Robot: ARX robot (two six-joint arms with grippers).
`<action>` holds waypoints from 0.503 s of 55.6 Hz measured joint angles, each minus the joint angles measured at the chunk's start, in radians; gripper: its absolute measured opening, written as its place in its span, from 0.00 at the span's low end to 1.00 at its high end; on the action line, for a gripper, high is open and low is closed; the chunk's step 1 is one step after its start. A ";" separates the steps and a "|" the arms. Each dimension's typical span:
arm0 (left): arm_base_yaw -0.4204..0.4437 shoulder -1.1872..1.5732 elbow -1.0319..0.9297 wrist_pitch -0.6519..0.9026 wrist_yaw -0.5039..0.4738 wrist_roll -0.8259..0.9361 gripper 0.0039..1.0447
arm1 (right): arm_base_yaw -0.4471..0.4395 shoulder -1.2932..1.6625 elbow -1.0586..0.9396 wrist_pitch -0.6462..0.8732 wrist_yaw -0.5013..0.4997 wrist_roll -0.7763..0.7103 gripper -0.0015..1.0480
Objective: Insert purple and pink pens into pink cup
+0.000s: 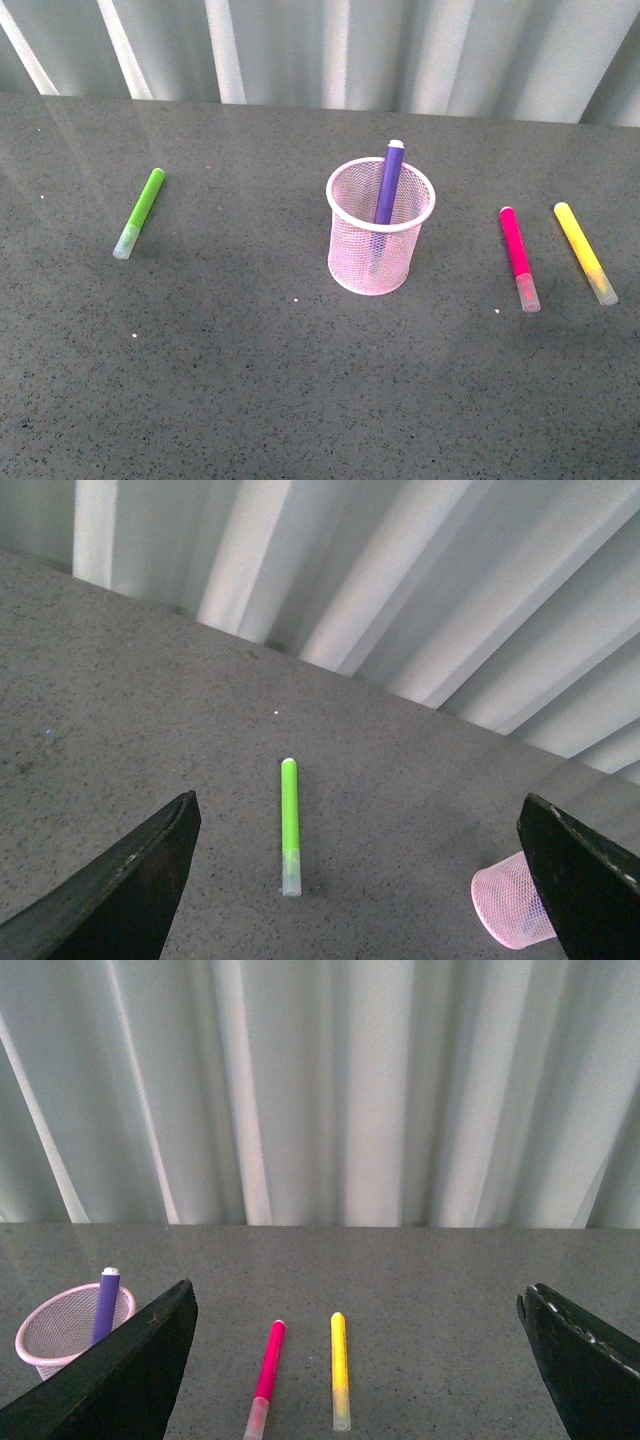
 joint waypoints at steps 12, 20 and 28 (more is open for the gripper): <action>-0.089 -0.046 -0.212 0.367 -0.246 0.183 0.56 | 0.000 0.000 0.000 0.000 -0.001 0.000 0.93; -0.186 -0.222 -0.271 0.262 -0.333 0.210 0.27 | 0.000 0.000 0.000 0.000 0.000 0.000 0.93; -0.251 -0.362 -0.304 0.152 -0.406 0.212 0.03 | 0.000 0.000 0.000 0.000 0.000 0.000 0.93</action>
